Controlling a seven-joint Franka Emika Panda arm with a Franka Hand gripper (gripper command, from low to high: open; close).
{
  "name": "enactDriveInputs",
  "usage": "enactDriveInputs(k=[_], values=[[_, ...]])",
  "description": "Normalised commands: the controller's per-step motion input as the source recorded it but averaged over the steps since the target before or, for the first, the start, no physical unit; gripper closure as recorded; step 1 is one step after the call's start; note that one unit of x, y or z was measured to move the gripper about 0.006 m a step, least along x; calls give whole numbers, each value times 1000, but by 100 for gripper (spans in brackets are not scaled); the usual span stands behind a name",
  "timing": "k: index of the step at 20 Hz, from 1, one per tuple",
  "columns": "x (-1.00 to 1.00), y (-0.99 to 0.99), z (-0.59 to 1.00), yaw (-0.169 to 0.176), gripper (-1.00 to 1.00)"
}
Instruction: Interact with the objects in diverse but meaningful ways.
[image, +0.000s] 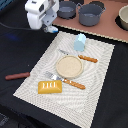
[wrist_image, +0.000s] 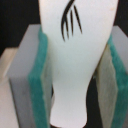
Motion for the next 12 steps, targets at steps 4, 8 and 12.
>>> enactDriveInputs(k=[4,8,12], values=[[561,643,361,0,100],[510,707,151,0,100],[363,768,146,0,100]])
